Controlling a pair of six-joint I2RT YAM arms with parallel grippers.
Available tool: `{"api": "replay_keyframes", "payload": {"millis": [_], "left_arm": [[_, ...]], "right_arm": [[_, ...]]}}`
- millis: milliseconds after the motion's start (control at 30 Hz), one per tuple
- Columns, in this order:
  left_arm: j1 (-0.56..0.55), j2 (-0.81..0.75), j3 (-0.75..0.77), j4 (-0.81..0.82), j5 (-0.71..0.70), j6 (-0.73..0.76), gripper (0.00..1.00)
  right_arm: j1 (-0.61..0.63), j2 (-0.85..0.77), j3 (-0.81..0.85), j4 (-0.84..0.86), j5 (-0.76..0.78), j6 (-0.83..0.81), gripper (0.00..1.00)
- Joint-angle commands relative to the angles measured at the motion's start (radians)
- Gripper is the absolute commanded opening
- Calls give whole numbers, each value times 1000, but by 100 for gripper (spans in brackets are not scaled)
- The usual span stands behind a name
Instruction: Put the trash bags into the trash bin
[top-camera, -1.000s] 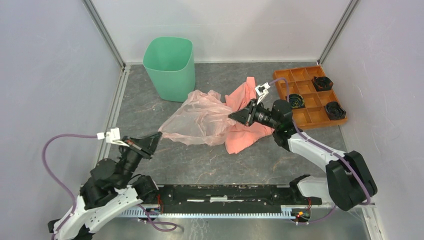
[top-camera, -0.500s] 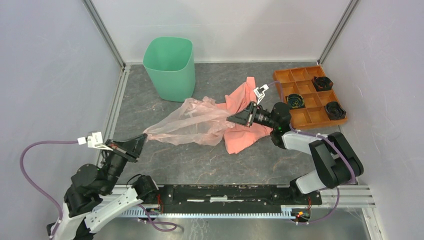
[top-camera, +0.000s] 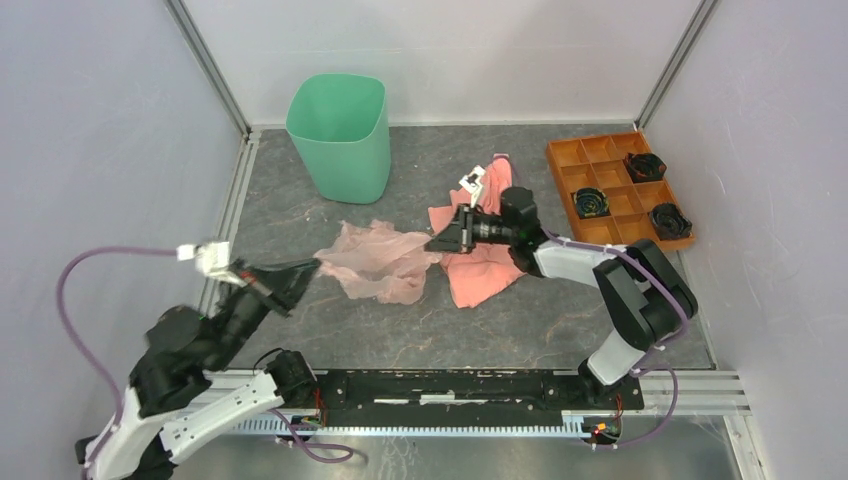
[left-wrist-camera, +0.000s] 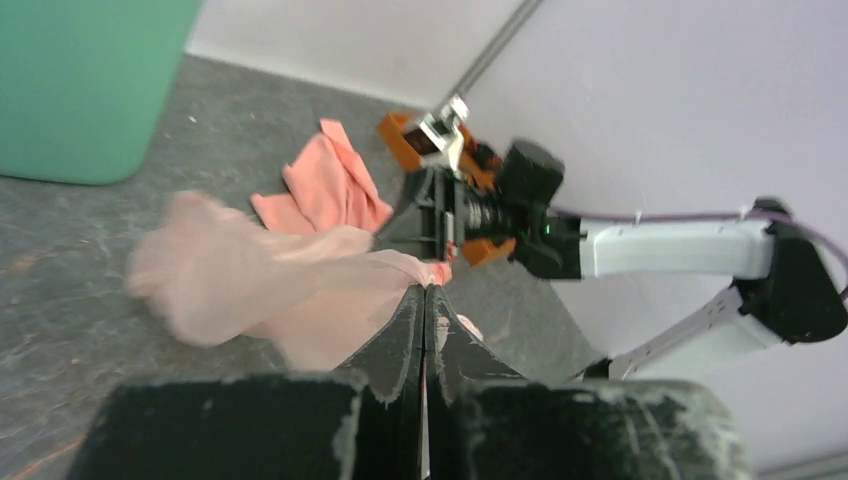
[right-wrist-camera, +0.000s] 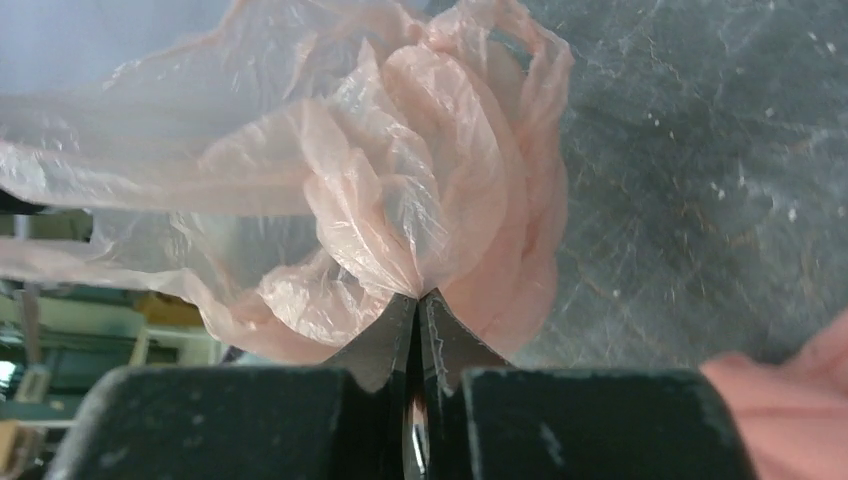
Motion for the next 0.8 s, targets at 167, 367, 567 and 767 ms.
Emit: {"api": "replay_keyframes", "payload": {"millis": [167, 367, 567, 767], "left_arm": [[-5, 585, 207, 74, -7, -61, 2], [-4, 756, 286, 112, -102, -119, 2], [-4, 816, 274, 180, -140, -107, 2], [-2, 864, 289, 217, -87, -42, 2]], "right_arm": [[88, 122, 343, -684, 178, -534, 39], [88, -42, 343, -954, 582, -734, 74], [90, -300, 222, -990, 644, -803, 86], [127, -621, 52, -774, 272, -889, 95]]}}
